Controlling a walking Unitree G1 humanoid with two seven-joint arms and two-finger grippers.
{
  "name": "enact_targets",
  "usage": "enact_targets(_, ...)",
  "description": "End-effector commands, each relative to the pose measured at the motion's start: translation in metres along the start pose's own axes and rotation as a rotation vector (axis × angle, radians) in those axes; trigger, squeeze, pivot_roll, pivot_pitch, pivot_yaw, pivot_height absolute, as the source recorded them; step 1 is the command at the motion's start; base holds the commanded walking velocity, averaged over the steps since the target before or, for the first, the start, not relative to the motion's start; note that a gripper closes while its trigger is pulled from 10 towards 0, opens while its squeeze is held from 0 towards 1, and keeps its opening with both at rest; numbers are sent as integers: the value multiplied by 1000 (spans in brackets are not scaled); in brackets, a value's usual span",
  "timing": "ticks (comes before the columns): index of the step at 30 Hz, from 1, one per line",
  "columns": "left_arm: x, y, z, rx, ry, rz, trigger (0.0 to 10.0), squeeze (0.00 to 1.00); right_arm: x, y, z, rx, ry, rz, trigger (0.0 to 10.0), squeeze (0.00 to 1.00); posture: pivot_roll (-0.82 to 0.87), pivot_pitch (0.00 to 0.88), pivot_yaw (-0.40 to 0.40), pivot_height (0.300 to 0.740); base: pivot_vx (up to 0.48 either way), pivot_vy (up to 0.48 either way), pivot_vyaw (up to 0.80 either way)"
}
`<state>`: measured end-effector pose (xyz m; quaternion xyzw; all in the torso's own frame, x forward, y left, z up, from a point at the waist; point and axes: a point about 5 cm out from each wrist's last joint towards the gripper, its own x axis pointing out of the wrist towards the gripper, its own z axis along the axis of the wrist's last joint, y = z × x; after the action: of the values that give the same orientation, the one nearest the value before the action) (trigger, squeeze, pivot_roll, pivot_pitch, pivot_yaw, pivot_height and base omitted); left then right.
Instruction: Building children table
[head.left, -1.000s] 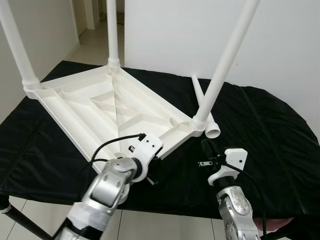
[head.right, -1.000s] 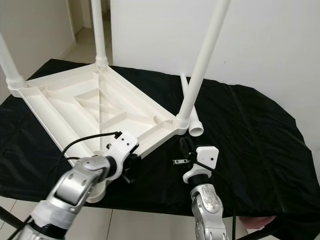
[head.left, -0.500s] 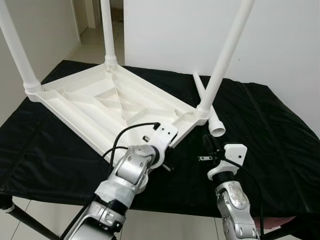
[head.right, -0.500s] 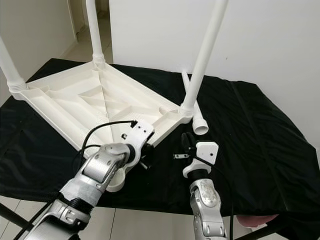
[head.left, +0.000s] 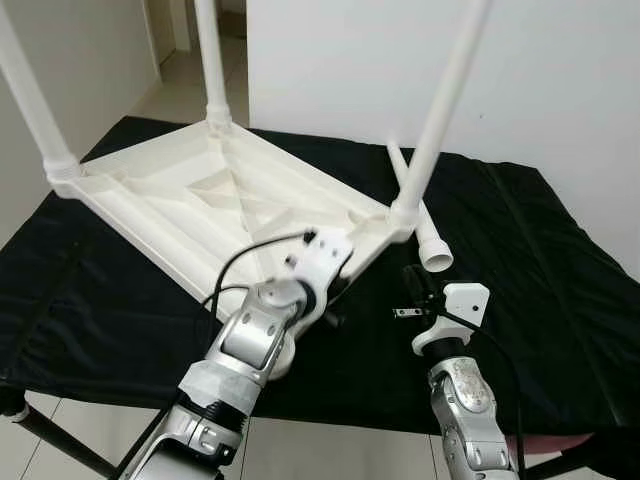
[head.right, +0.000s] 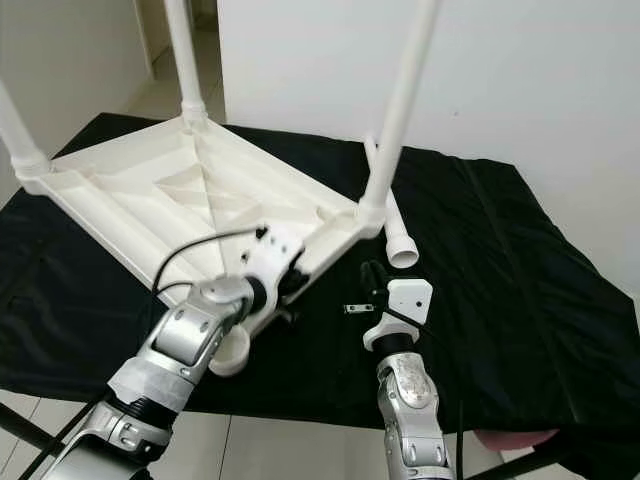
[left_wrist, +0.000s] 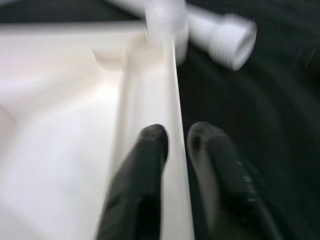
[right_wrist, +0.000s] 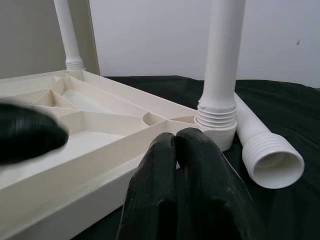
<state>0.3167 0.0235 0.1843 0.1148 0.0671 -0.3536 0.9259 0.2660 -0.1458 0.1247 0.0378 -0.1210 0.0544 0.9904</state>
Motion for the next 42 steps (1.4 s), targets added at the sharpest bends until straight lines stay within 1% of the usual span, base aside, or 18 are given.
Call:
enact_targets(1, 0, -7, 0, 2, -11, -76, 10000, 1000, 0, -1, -2, -4, 7, 5, 10000, 0, -1, 0, -82, 740, 0, 0, 0)
enact_targets(2, -1, -7, 2, 2, -18, -72, 10000, 333, 0, -1, -2, -4, 8, 6, 10000, 0, -1, 0, -82, 740, 0, 0, 0)
enact_targets(6, -2, -7, 3, -8, -26, -66, 10000, 333, 0, -1, -3, -5, 9, 6, 10000, 0, -1, 0, -82, 740, 0, 0, 0)
enact_targets(7, -3, -5, 5, 0, -44, -61, 10000, 0, 0, -1, -3, -4, 10, 6, 10000, 0, 1, 0, -82, 740, 0, 0, 0)
enact_targets(11, -6, -3, 8, 13, -74, -52, 10000, 0, 0, 0, -3, -4, 11, 8, 10000, 0, 1, 0, -82, 740, 0, 0, 0)
enact_targets(13, -15, 9, 10, 113, -116, -6, 10000, 0, -1, 0, -4, -7, 13, 7, 10000, 0, 1, 0, -79, 740, 0, 0, 0)
enact_targets(14, -15, 9, 10, 113, -116, -6, 10000, 0, -1, 0, -4, -7, 13, 7, 10000, 0, 1, 0, -79, 740, 0, 0, 0)
enact_targets(15, -24, 20, 10, 174, -152, 21, 10000, 0, -1, -1, -4, -9, 14, 6, 10000, 0, 0, 0, -78, 740, 0, 0, 0)
enact_targets(20, -33, 37, 5, 184, -138, 49, 10000, 0, -1, -3, -3, -13, 12, 4, 10000, 0, 1, 0, -78, 740, 0, 0, 0)
enact_targets(22, -42, 48, -8, 199, -104, 43, 10000, 0, 0, -4, -3, -17, 11, 5, 10000, 0, 1, 0, -79, 740, 0, 0, 0)
enact_targets(27, -51, 56, -23, 217, -43, 5, 10000, 0, 1, -4, -3, -20, 9, 7, 10000, 0, 2, 0, -80, 740, 0, 0, 0)
enact_targets(28, -57, 67, -33, 232, 3, 15, 10000, 0, 2, -4, -2, -26, 6, 14, 10000, 0, 4, 0, -84, 740, 0, 0, 0)
enact_targets(29, -57, 67, -33, 232, 3, 15, 10000, 0, 2, -4, -2, -26, 6, 14, 10000, 0, 4, 0, -84, 740, 0, 0, 0)
enact_targets(32, -63, 81, -49, 238, 110, 31, 10000, 0, 3, -5, -2, -27, 6, 18, 10000, 0, 5, 0, -89, 740, 0, 0, 0)
enact_targets(35, -69, 91, -55, 279, 156, 34, 10000, 0, 3, -6, -2, -32, 7, 23, 10000, 0, 7, 0, -92, 740, 0, 0, 0)
enact_targets(39, -73, 99, -58, 269, 181, 33, 10000, 0, 4, -7, -2, -35, 7, 27, 10000, 0, 10, 0, -94, 740, 0, 0, 0)
enact_targets(40, -74, 102, -59, 272, 191, 37, 10000, 235, 4, -7, -2, -35, 7, 29, 10000, 0, 10, 0, -92, 740, 0, 0, 0)
enact_targets(42, -74, 104, -60, 277, 198, 38, 10000, 235, 4, -7, -2, -36, 7, 30, 10000, 0, 10, 0, -92, 740, 0, 0, 0)
